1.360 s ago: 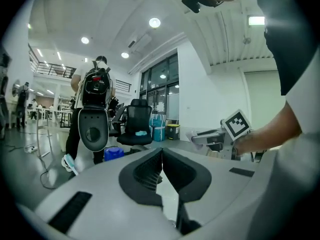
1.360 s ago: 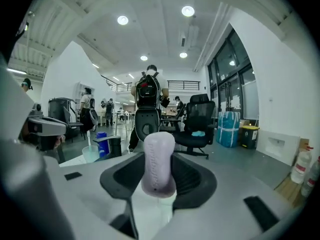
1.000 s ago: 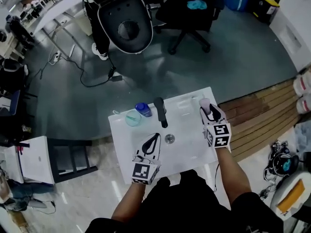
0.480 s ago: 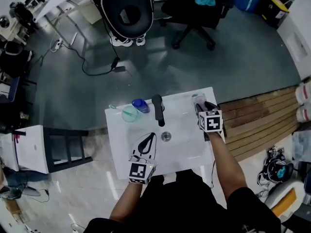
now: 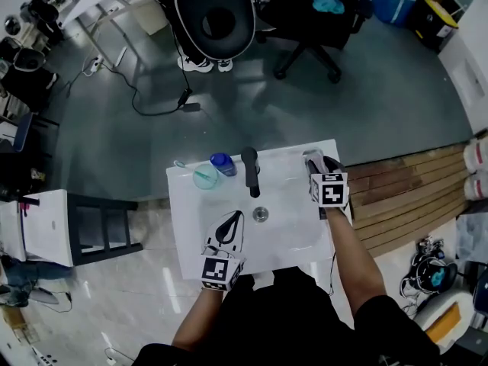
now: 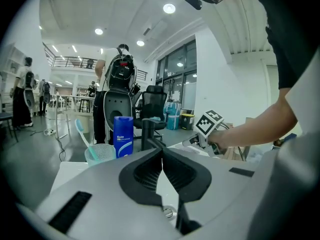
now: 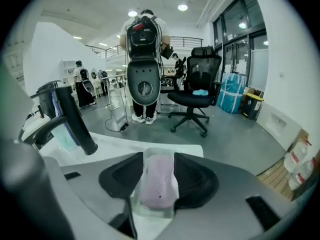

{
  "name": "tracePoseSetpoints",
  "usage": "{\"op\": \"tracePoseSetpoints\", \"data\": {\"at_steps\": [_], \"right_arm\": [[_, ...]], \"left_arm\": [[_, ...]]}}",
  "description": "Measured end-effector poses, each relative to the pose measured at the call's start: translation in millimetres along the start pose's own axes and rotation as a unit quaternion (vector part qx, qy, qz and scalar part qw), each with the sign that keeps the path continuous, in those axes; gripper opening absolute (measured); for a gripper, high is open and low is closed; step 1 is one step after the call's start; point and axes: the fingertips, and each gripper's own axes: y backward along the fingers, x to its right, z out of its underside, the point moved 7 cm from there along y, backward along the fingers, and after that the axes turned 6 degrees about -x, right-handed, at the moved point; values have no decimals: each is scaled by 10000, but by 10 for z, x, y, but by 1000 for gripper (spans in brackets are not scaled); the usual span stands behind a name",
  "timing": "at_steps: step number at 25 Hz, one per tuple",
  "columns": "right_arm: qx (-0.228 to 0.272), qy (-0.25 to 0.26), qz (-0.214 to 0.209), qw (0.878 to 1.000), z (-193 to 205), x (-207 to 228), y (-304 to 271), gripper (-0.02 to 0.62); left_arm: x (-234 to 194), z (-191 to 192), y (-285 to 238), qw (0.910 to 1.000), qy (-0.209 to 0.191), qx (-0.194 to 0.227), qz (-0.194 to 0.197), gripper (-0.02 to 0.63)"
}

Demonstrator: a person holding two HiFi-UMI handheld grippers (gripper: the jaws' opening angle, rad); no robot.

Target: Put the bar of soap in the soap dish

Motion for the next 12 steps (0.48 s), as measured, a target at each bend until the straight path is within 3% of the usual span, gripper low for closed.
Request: {"op": "tracePoseSetpoints", "data": {"at_steps": [6, 12], "right_arm": [[988, 104, 66, 9950, -246, -154, 641, 151], [1937, 299, 243, 9803, -480, -430, 1361, 30]], "left_arm": [[-56, -143, 81, 9997, -131, 196, 67, 21], [-81, -431, 98, 9983, -274, 509, 70, 21]]}}
